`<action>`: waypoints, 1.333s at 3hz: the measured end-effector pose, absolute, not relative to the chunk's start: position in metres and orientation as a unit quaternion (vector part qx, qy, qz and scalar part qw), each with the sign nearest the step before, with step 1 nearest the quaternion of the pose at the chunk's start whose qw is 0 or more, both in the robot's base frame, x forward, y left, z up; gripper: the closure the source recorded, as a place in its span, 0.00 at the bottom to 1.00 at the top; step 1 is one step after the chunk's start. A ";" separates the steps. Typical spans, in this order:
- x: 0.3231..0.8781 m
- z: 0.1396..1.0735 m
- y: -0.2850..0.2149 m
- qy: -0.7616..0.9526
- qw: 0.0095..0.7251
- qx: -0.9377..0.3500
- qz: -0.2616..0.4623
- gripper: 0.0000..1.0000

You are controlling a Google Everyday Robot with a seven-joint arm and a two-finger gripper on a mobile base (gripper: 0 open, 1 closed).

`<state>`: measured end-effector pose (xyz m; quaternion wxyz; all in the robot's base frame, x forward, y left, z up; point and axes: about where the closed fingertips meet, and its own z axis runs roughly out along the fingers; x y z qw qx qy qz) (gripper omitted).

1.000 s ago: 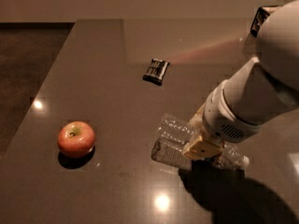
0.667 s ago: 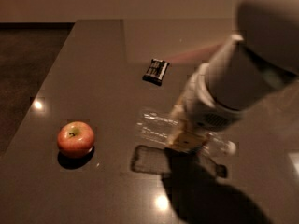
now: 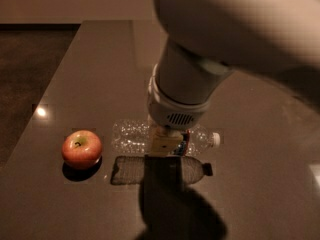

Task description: Move water bottle near apple

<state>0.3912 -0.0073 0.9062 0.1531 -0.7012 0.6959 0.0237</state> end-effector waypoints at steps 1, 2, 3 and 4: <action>0.395 0.885 0.007 0.679 0.123 -0.723 0.019 1.00; 0.394 0.865 0.014 0.673 0.102 -0.733 0.024 0.83; 0.394 0.853 0.020 0.668 0.090 -0.738 0.034 0.58; 0.395 0.851 0.023 0.666 0.091 -0.739 0.041 0.35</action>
Offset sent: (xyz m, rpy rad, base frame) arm 0.0048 0.0286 -0.0726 -0.1114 0.1249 0.1120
